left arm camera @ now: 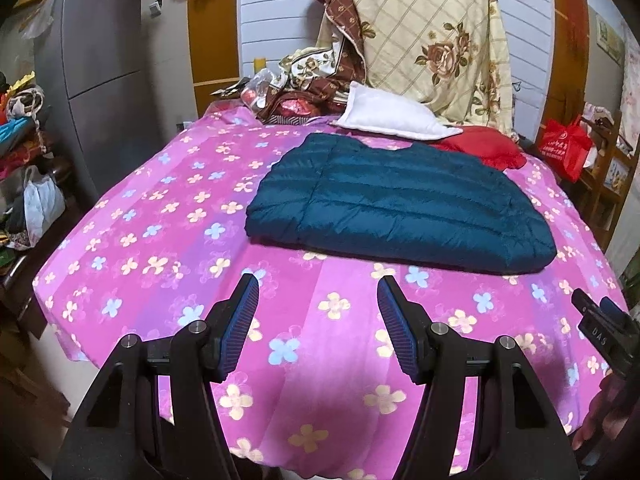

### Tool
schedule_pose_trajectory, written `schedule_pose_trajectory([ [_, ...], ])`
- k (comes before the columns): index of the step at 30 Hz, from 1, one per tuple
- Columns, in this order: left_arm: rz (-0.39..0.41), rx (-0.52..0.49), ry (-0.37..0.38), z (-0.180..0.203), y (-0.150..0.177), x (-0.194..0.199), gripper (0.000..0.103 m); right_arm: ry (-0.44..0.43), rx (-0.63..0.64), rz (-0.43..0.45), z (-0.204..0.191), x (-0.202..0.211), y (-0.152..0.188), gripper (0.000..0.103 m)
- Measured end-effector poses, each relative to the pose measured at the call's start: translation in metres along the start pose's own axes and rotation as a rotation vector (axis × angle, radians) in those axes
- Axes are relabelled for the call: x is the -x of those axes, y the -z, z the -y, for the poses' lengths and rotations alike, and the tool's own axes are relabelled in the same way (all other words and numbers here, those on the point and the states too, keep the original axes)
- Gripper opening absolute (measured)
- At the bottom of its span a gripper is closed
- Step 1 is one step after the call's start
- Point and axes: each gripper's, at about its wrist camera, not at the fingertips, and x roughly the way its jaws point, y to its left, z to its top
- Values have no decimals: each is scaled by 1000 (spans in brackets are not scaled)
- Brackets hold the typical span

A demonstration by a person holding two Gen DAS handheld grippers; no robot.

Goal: Fold large clothes

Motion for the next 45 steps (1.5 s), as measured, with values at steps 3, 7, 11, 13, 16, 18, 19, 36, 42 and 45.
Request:
schedule_pose_trajectory([
  [3,-5,2,-11,-1,0,-4,62,-18,10,-15,-5,-5,2,65],
  [7,-22,6,-17,-1,0,-12,62,-31,72,-26,-18,-11,1,65],
  [11,-60,-1,-31,0,0,-29,62,-67,104,-51,-28,-23,-1,65],
  [13,-76,3,-34,-3,-2,-39,62,-77,122,-62,-35,-33,-6,65],
  [16,-105,28,-45,-11,-3,-55,62,-113,148,-88,-45,-59,-21,65],
  [18,-130,52,-58,-19,-4,-68,62,-110,153,-102,-49,-83,-32,65],
  [19,-135,60,-64,-22,-3,-72,62,-103,156,-121,-51,-103,-40,65],
  [36,-122,97,-65,-35,-4,-74,62,-162,19,-255,-6,-147,-63,66],
  [42,-84,84,-38,-28,-7,-50,62,-260,-41,-207,0,-83,-31,74],
  [45,-79,74,-30,-24,-7,-43,62,-305,-66,-206,-1,-68,-15,75],
])
